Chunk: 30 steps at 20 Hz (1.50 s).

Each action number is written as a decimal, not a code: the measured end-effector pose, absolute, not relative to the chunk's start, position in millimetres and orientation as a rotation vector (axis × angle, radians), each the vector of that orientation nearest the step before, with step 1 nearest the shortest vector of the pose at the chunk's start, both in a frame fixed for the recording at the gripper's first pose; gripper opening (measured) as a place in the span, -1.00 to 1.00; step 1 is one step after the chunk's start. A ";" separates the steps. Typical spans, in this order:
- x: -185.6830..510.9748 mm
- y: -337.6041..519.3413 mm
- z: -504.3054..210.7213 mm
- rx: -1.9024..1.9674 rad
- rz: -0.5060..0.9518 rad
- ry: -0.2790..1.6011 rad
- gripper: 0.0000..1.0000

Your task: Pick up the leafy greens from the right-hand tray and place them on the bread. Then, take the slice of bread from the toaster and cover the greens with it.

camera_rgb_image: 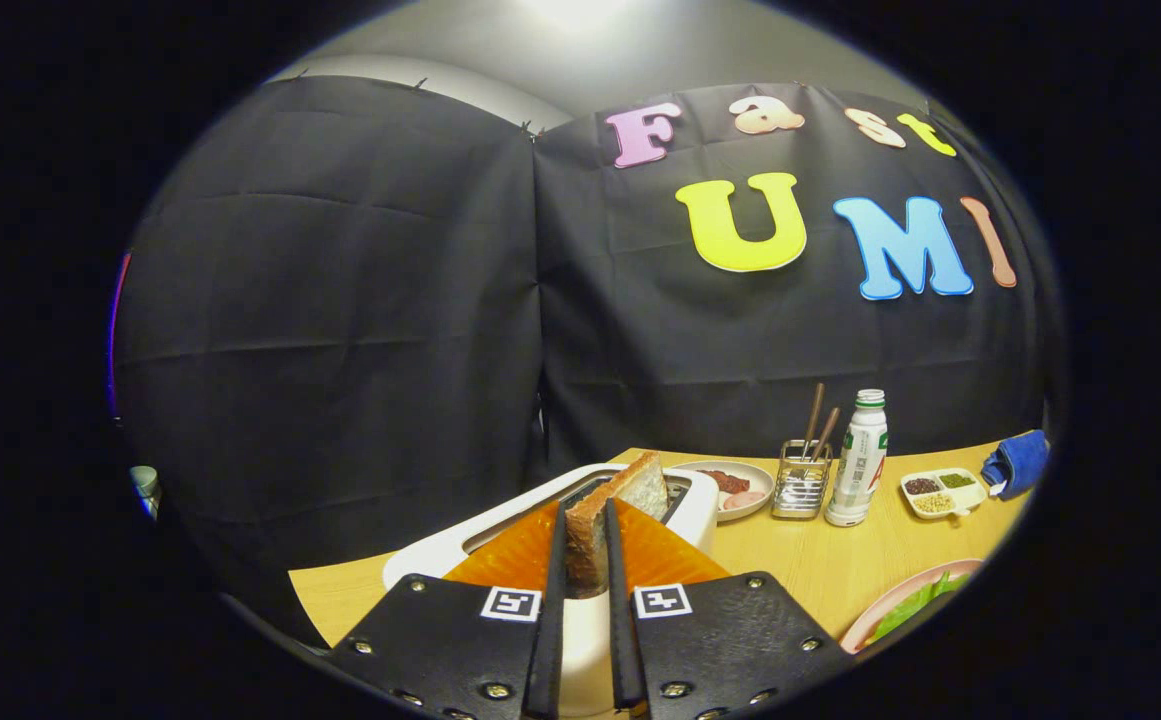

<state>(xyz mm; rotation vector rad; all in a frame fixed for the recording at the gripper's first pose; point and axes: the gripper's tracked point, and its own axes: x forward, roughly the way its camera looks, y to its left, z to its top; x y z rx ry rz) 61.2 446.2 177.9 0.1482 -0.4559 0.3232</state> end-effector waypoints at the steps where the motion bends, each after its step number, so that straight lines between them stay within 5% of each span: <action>1: 55.5 445.0 182.2 0.173 0.345 -0.467 -0.91; 16: 0.2 346.8 202.6 0.325 0.377 -0.593 -0.92; 30: -6.4 159.6 72.3 0.290 0.016 -0.437 -0.92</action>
